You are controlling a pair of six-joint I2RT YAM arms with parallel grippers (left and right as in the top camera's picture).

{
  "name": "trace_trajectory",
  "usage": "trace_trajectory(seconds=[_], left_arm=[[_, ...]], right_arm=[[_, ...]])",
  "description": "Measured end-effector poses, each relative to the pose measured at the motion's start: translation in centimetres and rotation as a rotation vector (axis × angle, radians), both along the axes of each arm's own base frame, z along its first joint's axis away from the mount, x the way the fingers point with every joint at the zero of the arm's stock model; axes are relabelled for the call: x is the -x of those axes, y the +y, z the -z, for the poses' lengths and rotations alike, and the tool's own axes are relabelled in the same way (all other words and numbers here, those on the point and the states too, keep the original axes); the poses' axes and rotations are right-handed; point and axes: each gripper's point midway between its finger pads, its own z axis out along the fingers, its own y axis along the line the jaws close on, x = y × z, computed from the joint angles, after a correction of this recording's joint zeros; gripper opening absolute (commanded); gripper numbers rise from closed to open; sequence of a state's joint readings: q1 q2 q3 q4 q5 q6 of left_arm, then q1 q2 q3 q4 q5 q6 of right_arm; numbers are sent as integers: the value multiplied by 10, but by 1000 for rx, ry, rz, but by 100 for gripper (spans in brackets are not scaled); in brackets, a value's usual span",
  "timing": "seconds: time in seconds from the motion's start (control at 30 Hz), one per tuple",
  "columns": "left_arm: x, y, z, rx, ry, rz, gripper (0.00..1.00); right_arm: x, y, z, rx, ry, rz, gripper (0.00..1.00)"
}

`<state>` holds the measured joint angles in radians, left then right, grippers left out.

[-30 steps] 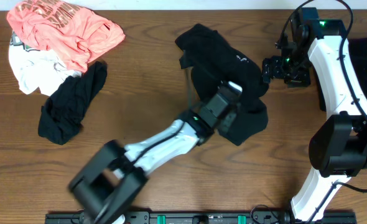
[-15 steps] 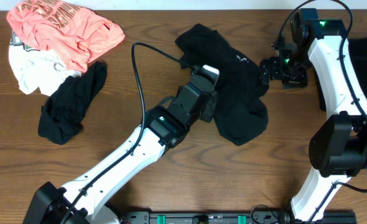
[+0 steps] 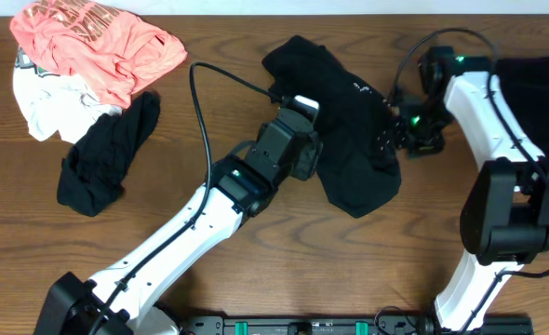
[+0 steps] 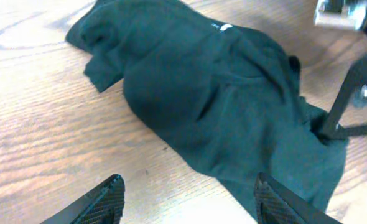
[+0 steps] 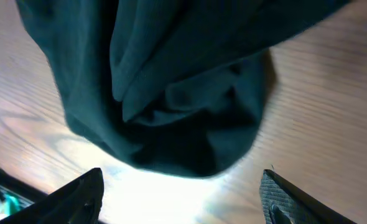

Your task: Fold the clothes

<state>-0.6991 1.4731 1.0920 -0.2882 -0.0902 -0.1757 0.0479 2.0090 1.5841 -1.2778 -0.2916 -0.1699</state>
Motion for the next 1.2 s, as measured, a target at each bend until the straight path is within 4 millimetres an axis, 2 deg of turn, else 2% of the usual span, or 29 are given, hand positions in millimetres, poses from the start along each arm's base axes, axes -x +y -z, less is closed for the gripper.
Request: trace_trajectory(seconds=[0.23,0.37,0.5,0.57,0.63,0.8,0.9,0.97,1.07,1.2], left_arm=[[-3,26,-4,-15,19,-53,68],[-4,38,1,-32,42,-79,68],[-6,44,2,-37,48,-94,68],[-6,44,2,-37,49,-95,68],[-6,45,2,-37,49,-95,68],[-10,55,-2,-32,44,-121,68],[-16,78,-21,-5,7,-180,68],[-18,99,-43,25,-38,-229,68],[-15,131,-75,66,-108,-301,68],[-3,163,-100,88,-161,-372,68]], right_arm=[[-1,23,19,-15,-54,-103,73],[2,31,25,-18,-60,-137,64],[5,41,29,-22,-69,-178,39],[5,46,29,-26,-75,-193,18],[6,51,29,-30,-77,-200,1],[8,58,28,-40,-67,-184,1],[10,64,24,-69,-53,-171,1],[8,70,19,-86,-57,-170,1],[0,86,1,-107,-105,-184,1],[-10,118,-45,-142,-235,-228,1]])
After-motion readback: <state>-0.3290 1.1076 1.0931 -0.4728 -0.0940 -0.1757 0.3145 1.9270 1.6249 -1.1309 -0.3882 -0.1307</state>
